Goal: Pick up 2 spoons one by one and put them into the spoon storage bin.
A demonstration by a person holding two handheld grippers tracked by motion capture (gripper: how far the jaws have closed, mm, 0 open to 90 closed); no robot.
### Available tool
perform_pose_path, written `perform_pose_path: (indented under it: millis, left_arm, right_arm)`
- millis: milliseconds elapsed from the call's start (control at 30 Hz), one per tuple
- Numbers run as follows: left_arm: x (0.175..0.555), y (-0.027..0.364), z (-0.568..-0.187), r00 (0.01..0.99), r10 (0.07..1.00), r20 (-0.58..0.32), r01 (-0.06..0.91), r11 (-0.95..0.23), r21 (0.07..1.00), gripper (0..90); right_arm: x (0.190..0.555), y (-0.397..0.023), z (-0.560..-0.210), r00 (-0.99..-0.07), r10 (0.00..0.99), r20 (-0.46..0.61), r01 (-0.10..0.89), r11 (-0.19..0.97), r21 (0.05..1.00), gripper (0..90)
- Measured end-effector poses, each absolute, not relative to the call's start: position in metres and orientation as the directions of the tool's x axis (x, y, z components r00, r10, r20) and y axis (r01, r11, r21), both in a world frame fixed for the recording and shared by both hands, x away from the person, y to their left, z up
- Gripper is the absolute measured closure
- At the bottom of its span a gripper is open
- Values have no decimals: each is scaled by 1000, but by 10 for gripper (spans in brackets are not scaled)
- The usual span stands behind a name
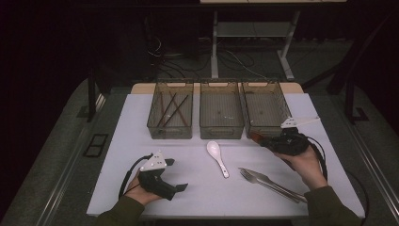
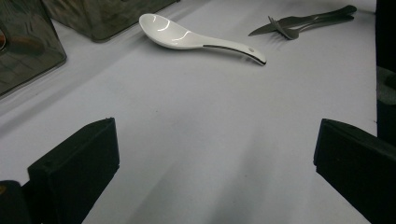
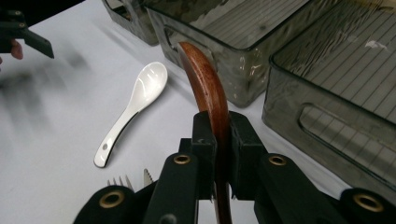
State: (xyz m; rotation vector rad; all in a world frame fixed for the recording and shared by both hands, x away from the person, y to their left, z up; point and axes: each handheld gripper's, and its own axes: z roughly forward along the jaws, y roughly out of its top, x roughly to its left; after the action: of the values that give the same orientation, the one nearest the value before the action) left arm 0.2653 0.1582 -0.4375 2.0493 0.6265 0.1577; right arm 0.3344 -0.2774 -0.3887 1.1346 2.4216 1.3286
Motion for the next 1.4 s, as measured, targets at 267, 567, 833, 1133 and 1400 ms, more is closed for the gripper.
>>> perform_pose_path:
  millis: [267,567,833,1133,1400]
  left_arm:
    - [265,157,-437,860,492,-136,370,-416,830,0]
    - [265,155,-438,868,480,-130,362,-430,827,0]
    - [264,154,-438,865,483,-133,364,-423,829,0]
    - [264,154,-438,866,483,-131,363,-425,829,0]
    - [264,153,-438,873,471,-128,355,-433,829,0]
  right_arm:
    - [343,-267,-381,-691,691,210,534,293,793,823]
    - [359,-248,-374,-668,712,215,541,267,797,823]
    - [375,-236,-356,-659,717,226,527,226,820,823]
    - [393,-216,-338,-658,719,223,512,211,833,823]
    - [411,-198,-334,-653,724,222,507,200,838,823]
